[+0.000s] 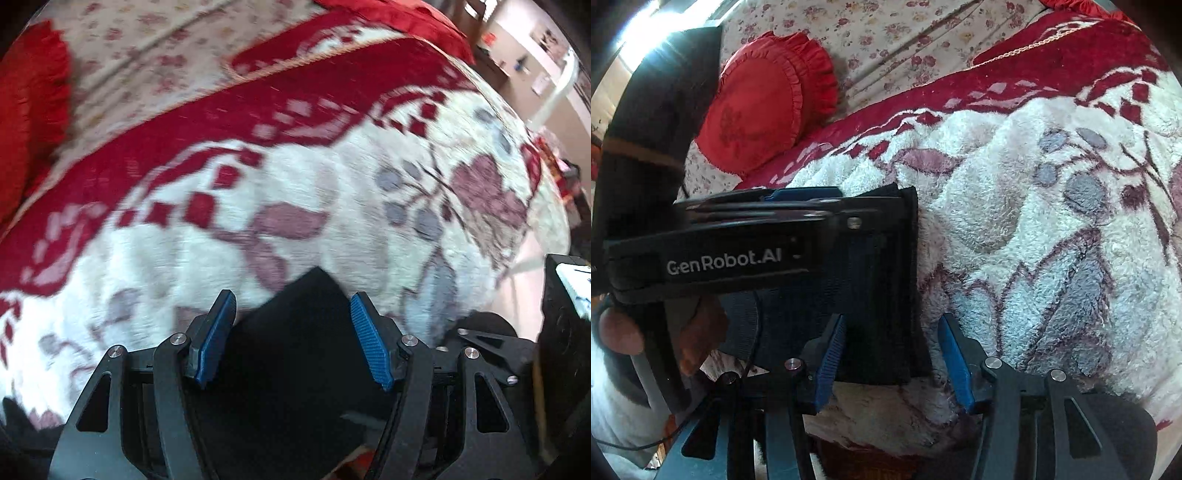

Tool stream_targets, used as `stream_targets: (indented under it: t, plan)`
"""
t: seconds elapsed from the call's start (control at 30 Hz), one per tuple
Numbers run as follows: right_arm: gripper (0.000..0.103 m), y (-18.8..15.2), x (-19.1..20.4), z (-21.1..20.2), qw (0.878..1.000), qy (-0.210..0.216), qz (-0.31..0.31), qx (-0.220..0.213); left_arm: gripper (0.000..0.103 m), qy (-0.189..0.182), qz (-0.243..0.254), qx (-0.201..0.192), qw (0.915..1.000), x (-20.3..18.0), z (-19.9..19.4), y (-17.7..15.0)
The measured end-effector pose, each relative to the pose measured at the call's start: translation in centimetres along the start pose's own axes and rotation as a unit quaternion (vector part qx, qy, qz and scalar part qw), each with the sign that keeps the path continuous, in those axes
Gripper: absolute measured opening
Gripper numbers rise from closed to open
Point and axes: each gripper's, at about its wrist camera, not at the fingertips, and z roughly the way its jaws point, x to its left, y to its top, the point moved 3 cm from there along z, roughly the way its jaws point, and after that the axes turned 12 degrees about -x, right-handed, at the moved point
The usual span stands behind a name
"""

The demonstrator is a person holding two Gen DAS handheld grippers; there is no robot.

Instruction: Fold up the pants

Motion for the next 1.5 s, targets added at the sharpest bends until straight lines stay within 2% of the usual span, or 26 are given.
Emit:
stream_targets:
  t: [0.07,0.13,0.2,0.23,0.3,0.33,0.37,0.43,0.53,0.73,0.9,1.0,1.1,1.2,1.27,1.3,1.33,1.37,1.4,1.43,1.5]
  plan:
    - [0.051,0.0,0.2,0.3,1.000,-0.005,-0.006,0.001,0.067,0.019,0.033,0.012,0.9992,-0.7,1.2,-0.2]
    - [0.053,0.1,0.4,0.5,1.000,-0.005,-0.005,0.000,0.067,0.032,0.070,-0.002,0.9970,-1.4,1.4,-0.6]
    - [0.051,0.1,0.8,0.5,1.000,-0.004,-0.012,-0.004,0.062,0.035,0.081,-0.013,0.9960,-1.7,1.2,-0.9]
    - [0.045,0.1,1.0,0.5,1.000,-0.001,-0.017,-0.005,0.057,0.029,0.079,-0.016,0.9963,-1.6,1.0,-0.9]
    - [0.040,0.2,1.3,0.7,1.000,-0.004,-0.023,-0.009,0.043,0.019,0.070,-0.021,0.9972,-1.3,0.4,-0.9]
    - [0.035,0.2,1.2,0.5,1.000,-0.001,-0.022,-0.013,0.032,0.016,0.064,-0.023,0.9976,-1.0,-0.1,-0.9]
    - [0.028,0.4,1.2,0.3,1.000,0.004,-0.019,-0.017,0.025,0.009,0.057,-0.024,0.9980,-0.8,-0.7,-0.9]
    - [0.018,0.7,1.6,-0.3,0.999,0.030,-0.015,-0.027,0.022,-0.002,0.047,-0.030,0.9984,-0.4,-1.7,-0.9]
    - [0.017,1.5,3.5,-1.4,0.998,0.038,-0.043,-0.039,0.020,-0.002,0.047,-0.055,0.9974,-0.4,-4.1,-0.6]
    - [0.016,3.7,9.5,-4.6,0.988,0.096,-0.090,-0.081,0.020,0.004,0.030,-0.119,0.9924,2.5,-11.6,-0.2]
    - [0.016,4.5,16.0,-3.8,0.975,0.163,-0.131,-0.077,0.020,0.047,0.008,-0.155,0.9868,6.9,-16.9,-1.7]
    - [0.016,3.9,19.6,-1.6,0.968,0.190,-0.155,-0.054,0.020,0.079,-0.019,-0.155,0.9845,10.5,-18.3,-4.3]
    - [0.016,2.2,23.0,2.6,0.960,0.214,-0.180,-0.008,0.020,0.120,-0.069,-0.137,0.9809,15.2,-18.6,-7.9]
    - [0.016,-0.1,25.0,8.0,0.956,0.216,-0.193,0.047,0.020,0.150,-0.119,-0.114,0.9749,18.9,-18.1,-11.0]
    - [0.017,-1.4,25.4,11.3,0.958,0.196,-0.190,0.083,0.020,0.159,-0.155,-0.098,0.9700,20.9,-17.6,-13.0]
    - [0.018,-1.7,25.4,11.7,0.959,0.201,-0.180,0.085,0.020,0.162,-0.165,-0.095,0.9682,21.4,-17.6,-13.6]
    - [0.024,-1.6,25.5,11.3,0.958,0.214,-0.173,0.082,0.020,0.164,-0.174,-0.097,0.9661,21.6,-17.8,-14.1]
    - [0.035,-1.1,25.5,10.3,0.954,0.239,-0.164,0.080,0.020,0.169,-0.176,-0.100,0.9646,21.7,-18.1,-14.3]
    - [0.039,-0.4,25.4,9.4,0.952,0.249,-0.162,0.075,0.020,0.176,-0.177,-0.103,0.9627,21.7,-18.6,-14.5]
    - [0.040,0.3,25.1,8.2,0.951,0.254,-0.164,0.062,0.020,0.181,-0.180,-0.110,0.9606,21.8,-19.3,-14.6]
    - [0.040,1.8,23.7,5.6,0.957,0.233,-0.172,0.028,0.020,0.182,-0.183,-0.126,0.9579,21.4,-20.4,-14.6]
